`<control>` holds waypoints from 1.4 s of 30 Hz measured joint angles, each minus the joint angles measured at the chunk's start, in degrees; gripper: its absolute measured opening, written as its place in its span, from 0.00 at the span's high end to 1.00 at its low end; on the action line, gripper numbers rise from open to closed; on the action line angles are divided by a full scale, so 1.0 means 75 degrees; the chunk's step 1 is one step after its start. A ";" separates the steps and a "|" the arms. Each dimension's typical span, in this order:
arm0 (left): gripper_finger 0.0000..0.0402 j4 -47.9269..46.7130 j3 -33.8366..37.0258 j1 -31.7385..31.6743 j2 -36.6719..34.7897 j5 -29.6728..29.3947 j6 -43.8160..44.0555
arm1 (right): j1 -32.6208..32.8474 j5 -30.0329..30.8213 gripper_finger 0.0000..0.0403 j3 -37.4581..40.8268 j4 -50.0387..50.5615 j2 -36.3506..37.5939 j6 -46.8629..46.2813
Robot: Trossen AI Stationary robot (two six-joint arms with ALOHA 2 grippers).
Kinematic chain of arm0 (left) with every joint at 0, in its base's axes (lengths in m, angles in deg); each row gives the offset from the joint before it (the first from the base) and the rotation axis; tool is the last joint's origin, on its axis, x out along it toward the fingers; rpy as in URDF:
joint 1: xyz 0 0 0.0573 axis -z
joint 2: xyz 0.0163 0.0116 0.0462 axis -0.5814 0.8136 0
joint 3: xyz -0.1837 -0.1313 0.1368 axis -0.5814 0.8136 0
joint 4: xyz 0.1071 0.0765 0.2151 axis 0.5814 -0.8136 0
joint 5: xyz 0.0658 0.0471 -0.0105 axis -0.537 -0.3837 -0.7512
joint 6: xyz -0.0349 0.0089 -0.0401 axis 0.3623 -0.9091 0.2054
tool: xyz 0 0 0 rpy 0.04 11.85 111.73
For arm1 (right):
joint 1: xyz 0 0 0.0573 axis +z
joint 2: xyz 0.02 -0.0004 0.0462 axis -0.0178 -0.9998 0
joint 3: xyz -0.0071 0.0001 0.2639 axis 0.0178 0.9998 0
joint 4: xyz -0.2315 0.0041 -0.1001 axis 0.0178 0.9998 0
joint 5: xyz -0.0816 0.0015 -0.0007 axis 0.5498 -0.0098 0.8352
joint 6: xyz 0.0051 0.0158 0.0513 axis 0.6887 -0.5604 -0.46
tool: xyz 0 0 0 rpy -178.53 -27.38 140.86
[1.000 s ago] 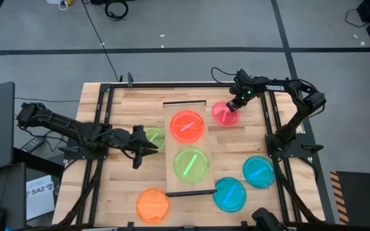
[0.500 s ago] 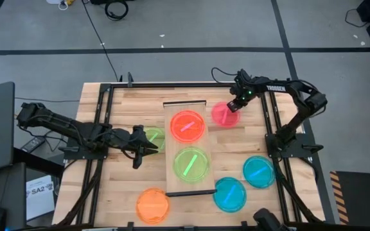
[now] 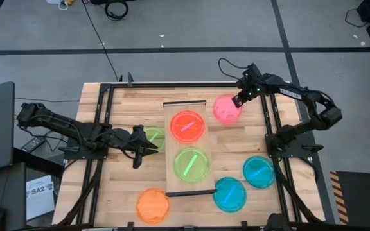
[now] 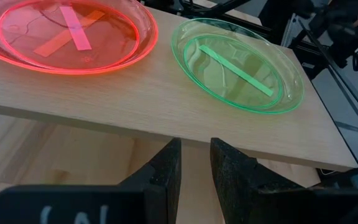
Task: Place and stack plates onto a shelf
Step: Stack the pink plate on top of the green plate on the shelf
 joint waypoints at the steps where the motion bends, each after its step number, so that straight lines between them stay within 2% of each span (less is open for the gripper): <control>1: 0.77 0.0000 0.0000 0.0000 0.0000 0.0001 0.0000 | -0.0023 0.0001 0.99 0.0003 0.0036 0.0159 0.0000; 9: 0.77 0.0000 0.0000 0.0000 0.0000 0.0000 0.0000 | -0.0184 -0.0053 0.99 -0.0006 0.0083 0.1459 -0.0084; 17: 0.77 0.0000 0.0000 -0.0001 0.0000 0.0001 0.0000 | -0.0287 -0.0729 0.99 -0.0012 0.0078 0.2499 -0.0766; 27: 0.77 -0.0001 0.0000 -0.0001 0.0000 0.0000 -0.0001 | -0.0199 -0.2488 0.98 -0.0015 0.0073 0.3238 -0.2141; 35: 0.77 -0.0003 0.0000 0.0000 0.0000 0.0000 -0.0006 | 0.0418 -0.2866 0.98 -0.0015 0.0054 0.3586 -0.3042; 42: 0.77 -0.0001 0.0000 0.0000 0.0000 0.0000 -0.0006 | 0.1507 -0.2814 0.98 -0.0015 -0.0122 0.3607 -0.3828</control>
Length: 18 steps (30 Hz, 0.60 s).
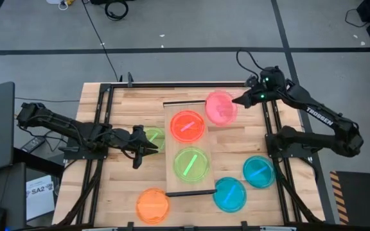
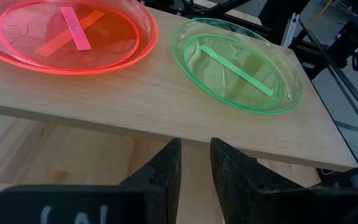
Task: Place and stack plates onto a shelf
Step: Stack the pink plate on top of the green plate on the shelf
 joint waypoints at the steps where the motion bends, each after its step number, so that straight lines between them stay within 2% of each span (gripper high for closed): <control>1: 0.77 0.0001 0.0000 -0.0001 0.0000 0.0000 0.0000 | 0.0187 0.0007 0.98 0.0000 -0.0104 -0.0001 -0.0112; 15: 0.77 -0.0001 0.0000 0.0000 0.0000 0.0000 0.0000 | 0.2842 0.0035 0.98 -0.0006 -0.2869 -0.0034 -0.1682; 18: 0.77 0.0001 0.0000 -0.0001 0.0000 0.0000 0.0000 | 0.3378 0.0294 0.98 -0.0010 -0.3263 -0.0076 -0.1984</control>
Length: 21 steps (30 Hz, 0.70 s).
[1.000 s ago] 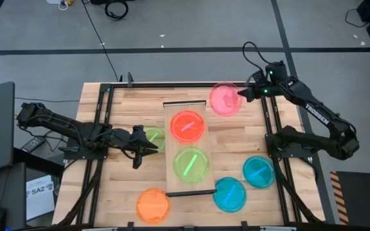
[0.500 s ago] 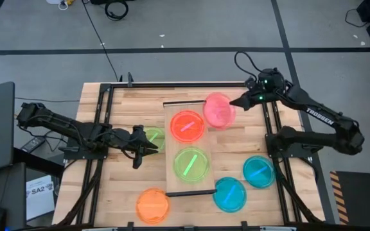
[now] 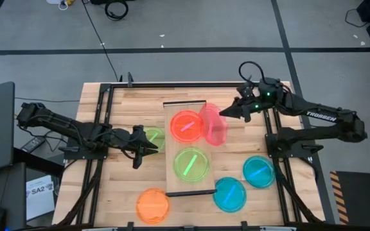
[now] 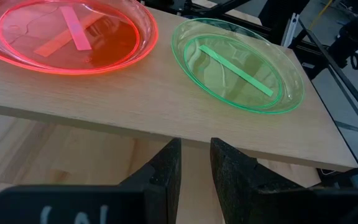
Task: Place and stack plates onto a shelf
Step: Stack the pink plate on top of the green plate on the shelf
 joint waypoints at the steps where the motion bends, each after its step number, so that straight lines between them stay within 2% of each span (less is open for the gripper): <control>1: 0.77 -0.0001 0.0000 0.0000 0.0000 0.0002 0.0000 | 0.0187 0.0129 0.98 -0.0005 -0.0052 -0.0029 -0.0095; 11: 0.77 0.0000 0.0000 0.0001 0.0000 0.0000 0.0000 | 0.1844 0.1229 0.99 -0.0002 -0.0051 -0.0700 -0.0873; 21: 0.77 0.0000 0.0000 0.0000 0.0000 0.0001 0.0003 | 0.2841 0.1950 0.99 -0.0002 -0.0054 -0.1470 -0.1366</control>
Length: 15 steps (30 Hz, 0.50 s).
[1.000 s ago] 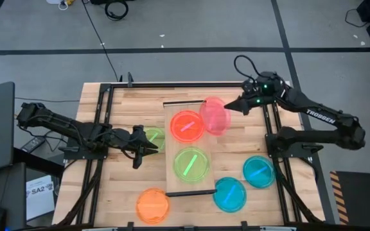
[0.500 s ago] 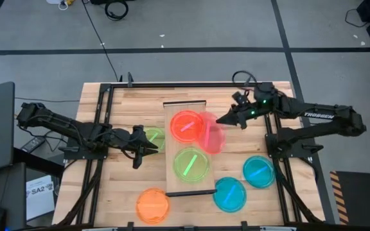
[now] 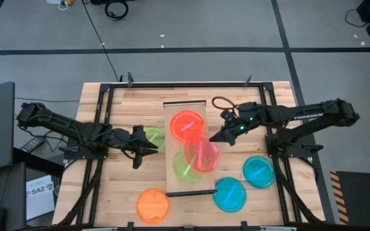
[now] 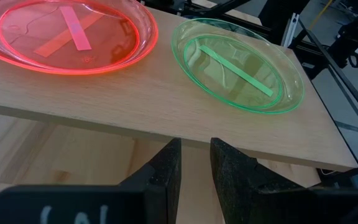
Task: Place and stack plates onto a shelf
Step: Stack the pink plate on top of the green plate on the shelf
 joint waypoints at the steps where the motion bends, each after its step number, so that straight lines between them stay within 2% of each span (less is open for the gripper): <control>1: 0.77 0.0000 0.0000 0.0000 0.0000 -0.0001 0.0000 | 0.0080 0.0072 0.99 0.0003 0.0003 -0.0070 -0.0001; 15: 0.77 0.0000 0.0000 -0.0002 0.0000 0.0001 0.0000 | 0.0688 0.0188 0.99 0.0006 -0.1254 -0.1299 0.0009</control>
